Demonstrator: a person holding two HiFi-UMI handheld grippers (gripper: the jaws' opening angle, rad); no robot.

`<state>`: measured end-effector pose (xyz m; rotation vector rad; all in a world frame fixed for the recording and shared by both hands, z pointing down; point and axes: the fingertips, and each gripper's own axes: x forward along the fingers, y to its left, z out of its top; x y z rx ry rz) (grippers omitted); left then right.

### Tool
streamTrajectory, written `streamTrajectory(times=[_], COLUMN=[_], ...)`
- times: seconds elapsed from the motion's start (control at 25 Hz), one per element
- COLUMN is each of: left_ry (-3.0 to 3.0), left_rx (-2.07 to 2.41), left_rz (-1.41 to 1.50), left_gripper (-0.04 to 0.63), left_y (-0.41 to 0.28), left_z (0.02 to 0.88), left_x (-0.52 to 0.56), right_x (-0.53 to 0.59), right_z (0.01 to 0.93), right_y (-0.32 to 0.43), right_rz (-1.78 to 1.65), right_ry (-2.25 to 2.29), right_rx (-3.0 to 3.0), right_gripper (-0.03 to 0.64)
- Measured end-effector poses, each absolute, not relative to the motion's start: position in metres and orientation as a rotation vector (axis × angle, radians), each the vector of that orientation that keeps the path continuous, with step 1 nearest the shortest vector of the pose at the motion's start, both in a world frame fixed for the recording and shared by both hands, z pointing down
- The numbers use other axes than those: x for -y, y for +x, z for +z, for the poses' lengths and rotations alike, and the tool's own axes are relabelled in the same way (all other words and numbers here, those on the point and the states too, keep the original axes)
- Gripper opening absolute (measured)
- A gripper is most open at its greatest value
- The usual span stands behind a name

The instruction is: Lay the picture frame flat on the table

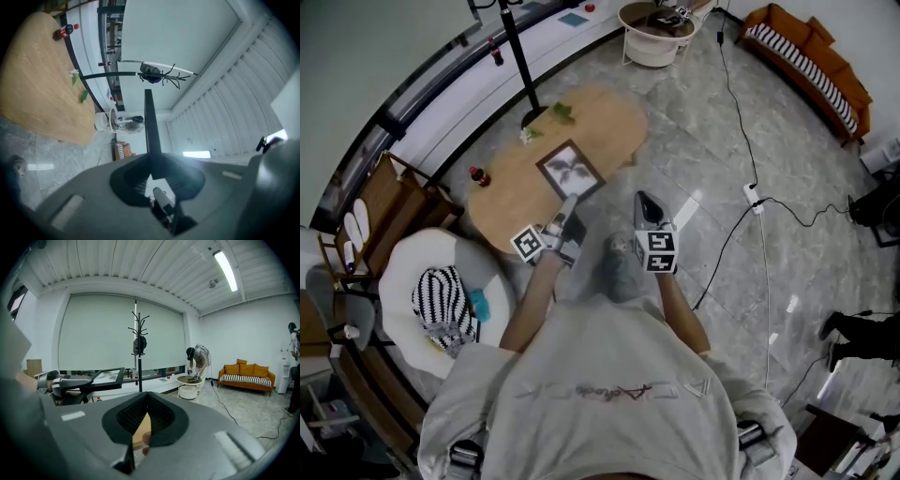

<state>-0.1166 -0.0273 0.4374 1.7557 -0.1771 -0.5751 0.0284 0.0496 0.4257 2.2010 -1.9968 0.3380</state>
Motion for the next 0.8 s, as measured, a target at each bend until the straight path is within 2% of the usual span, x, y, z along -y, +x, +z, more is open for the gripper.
streamTrajectory(times=[0.8], left_ry=[1.734], left_rx=[0.227], left_rz=[-0.617], left_gripper=[0.069], left_y=[0.007], left_z=[0.423], left_x=[0.206], right_x=[0.136], right_z=[0.406], right_y=[0.156], right_rz=[0.34], right_ry=[2.14], right_rx=[2.04], right_gripper=[0.005])
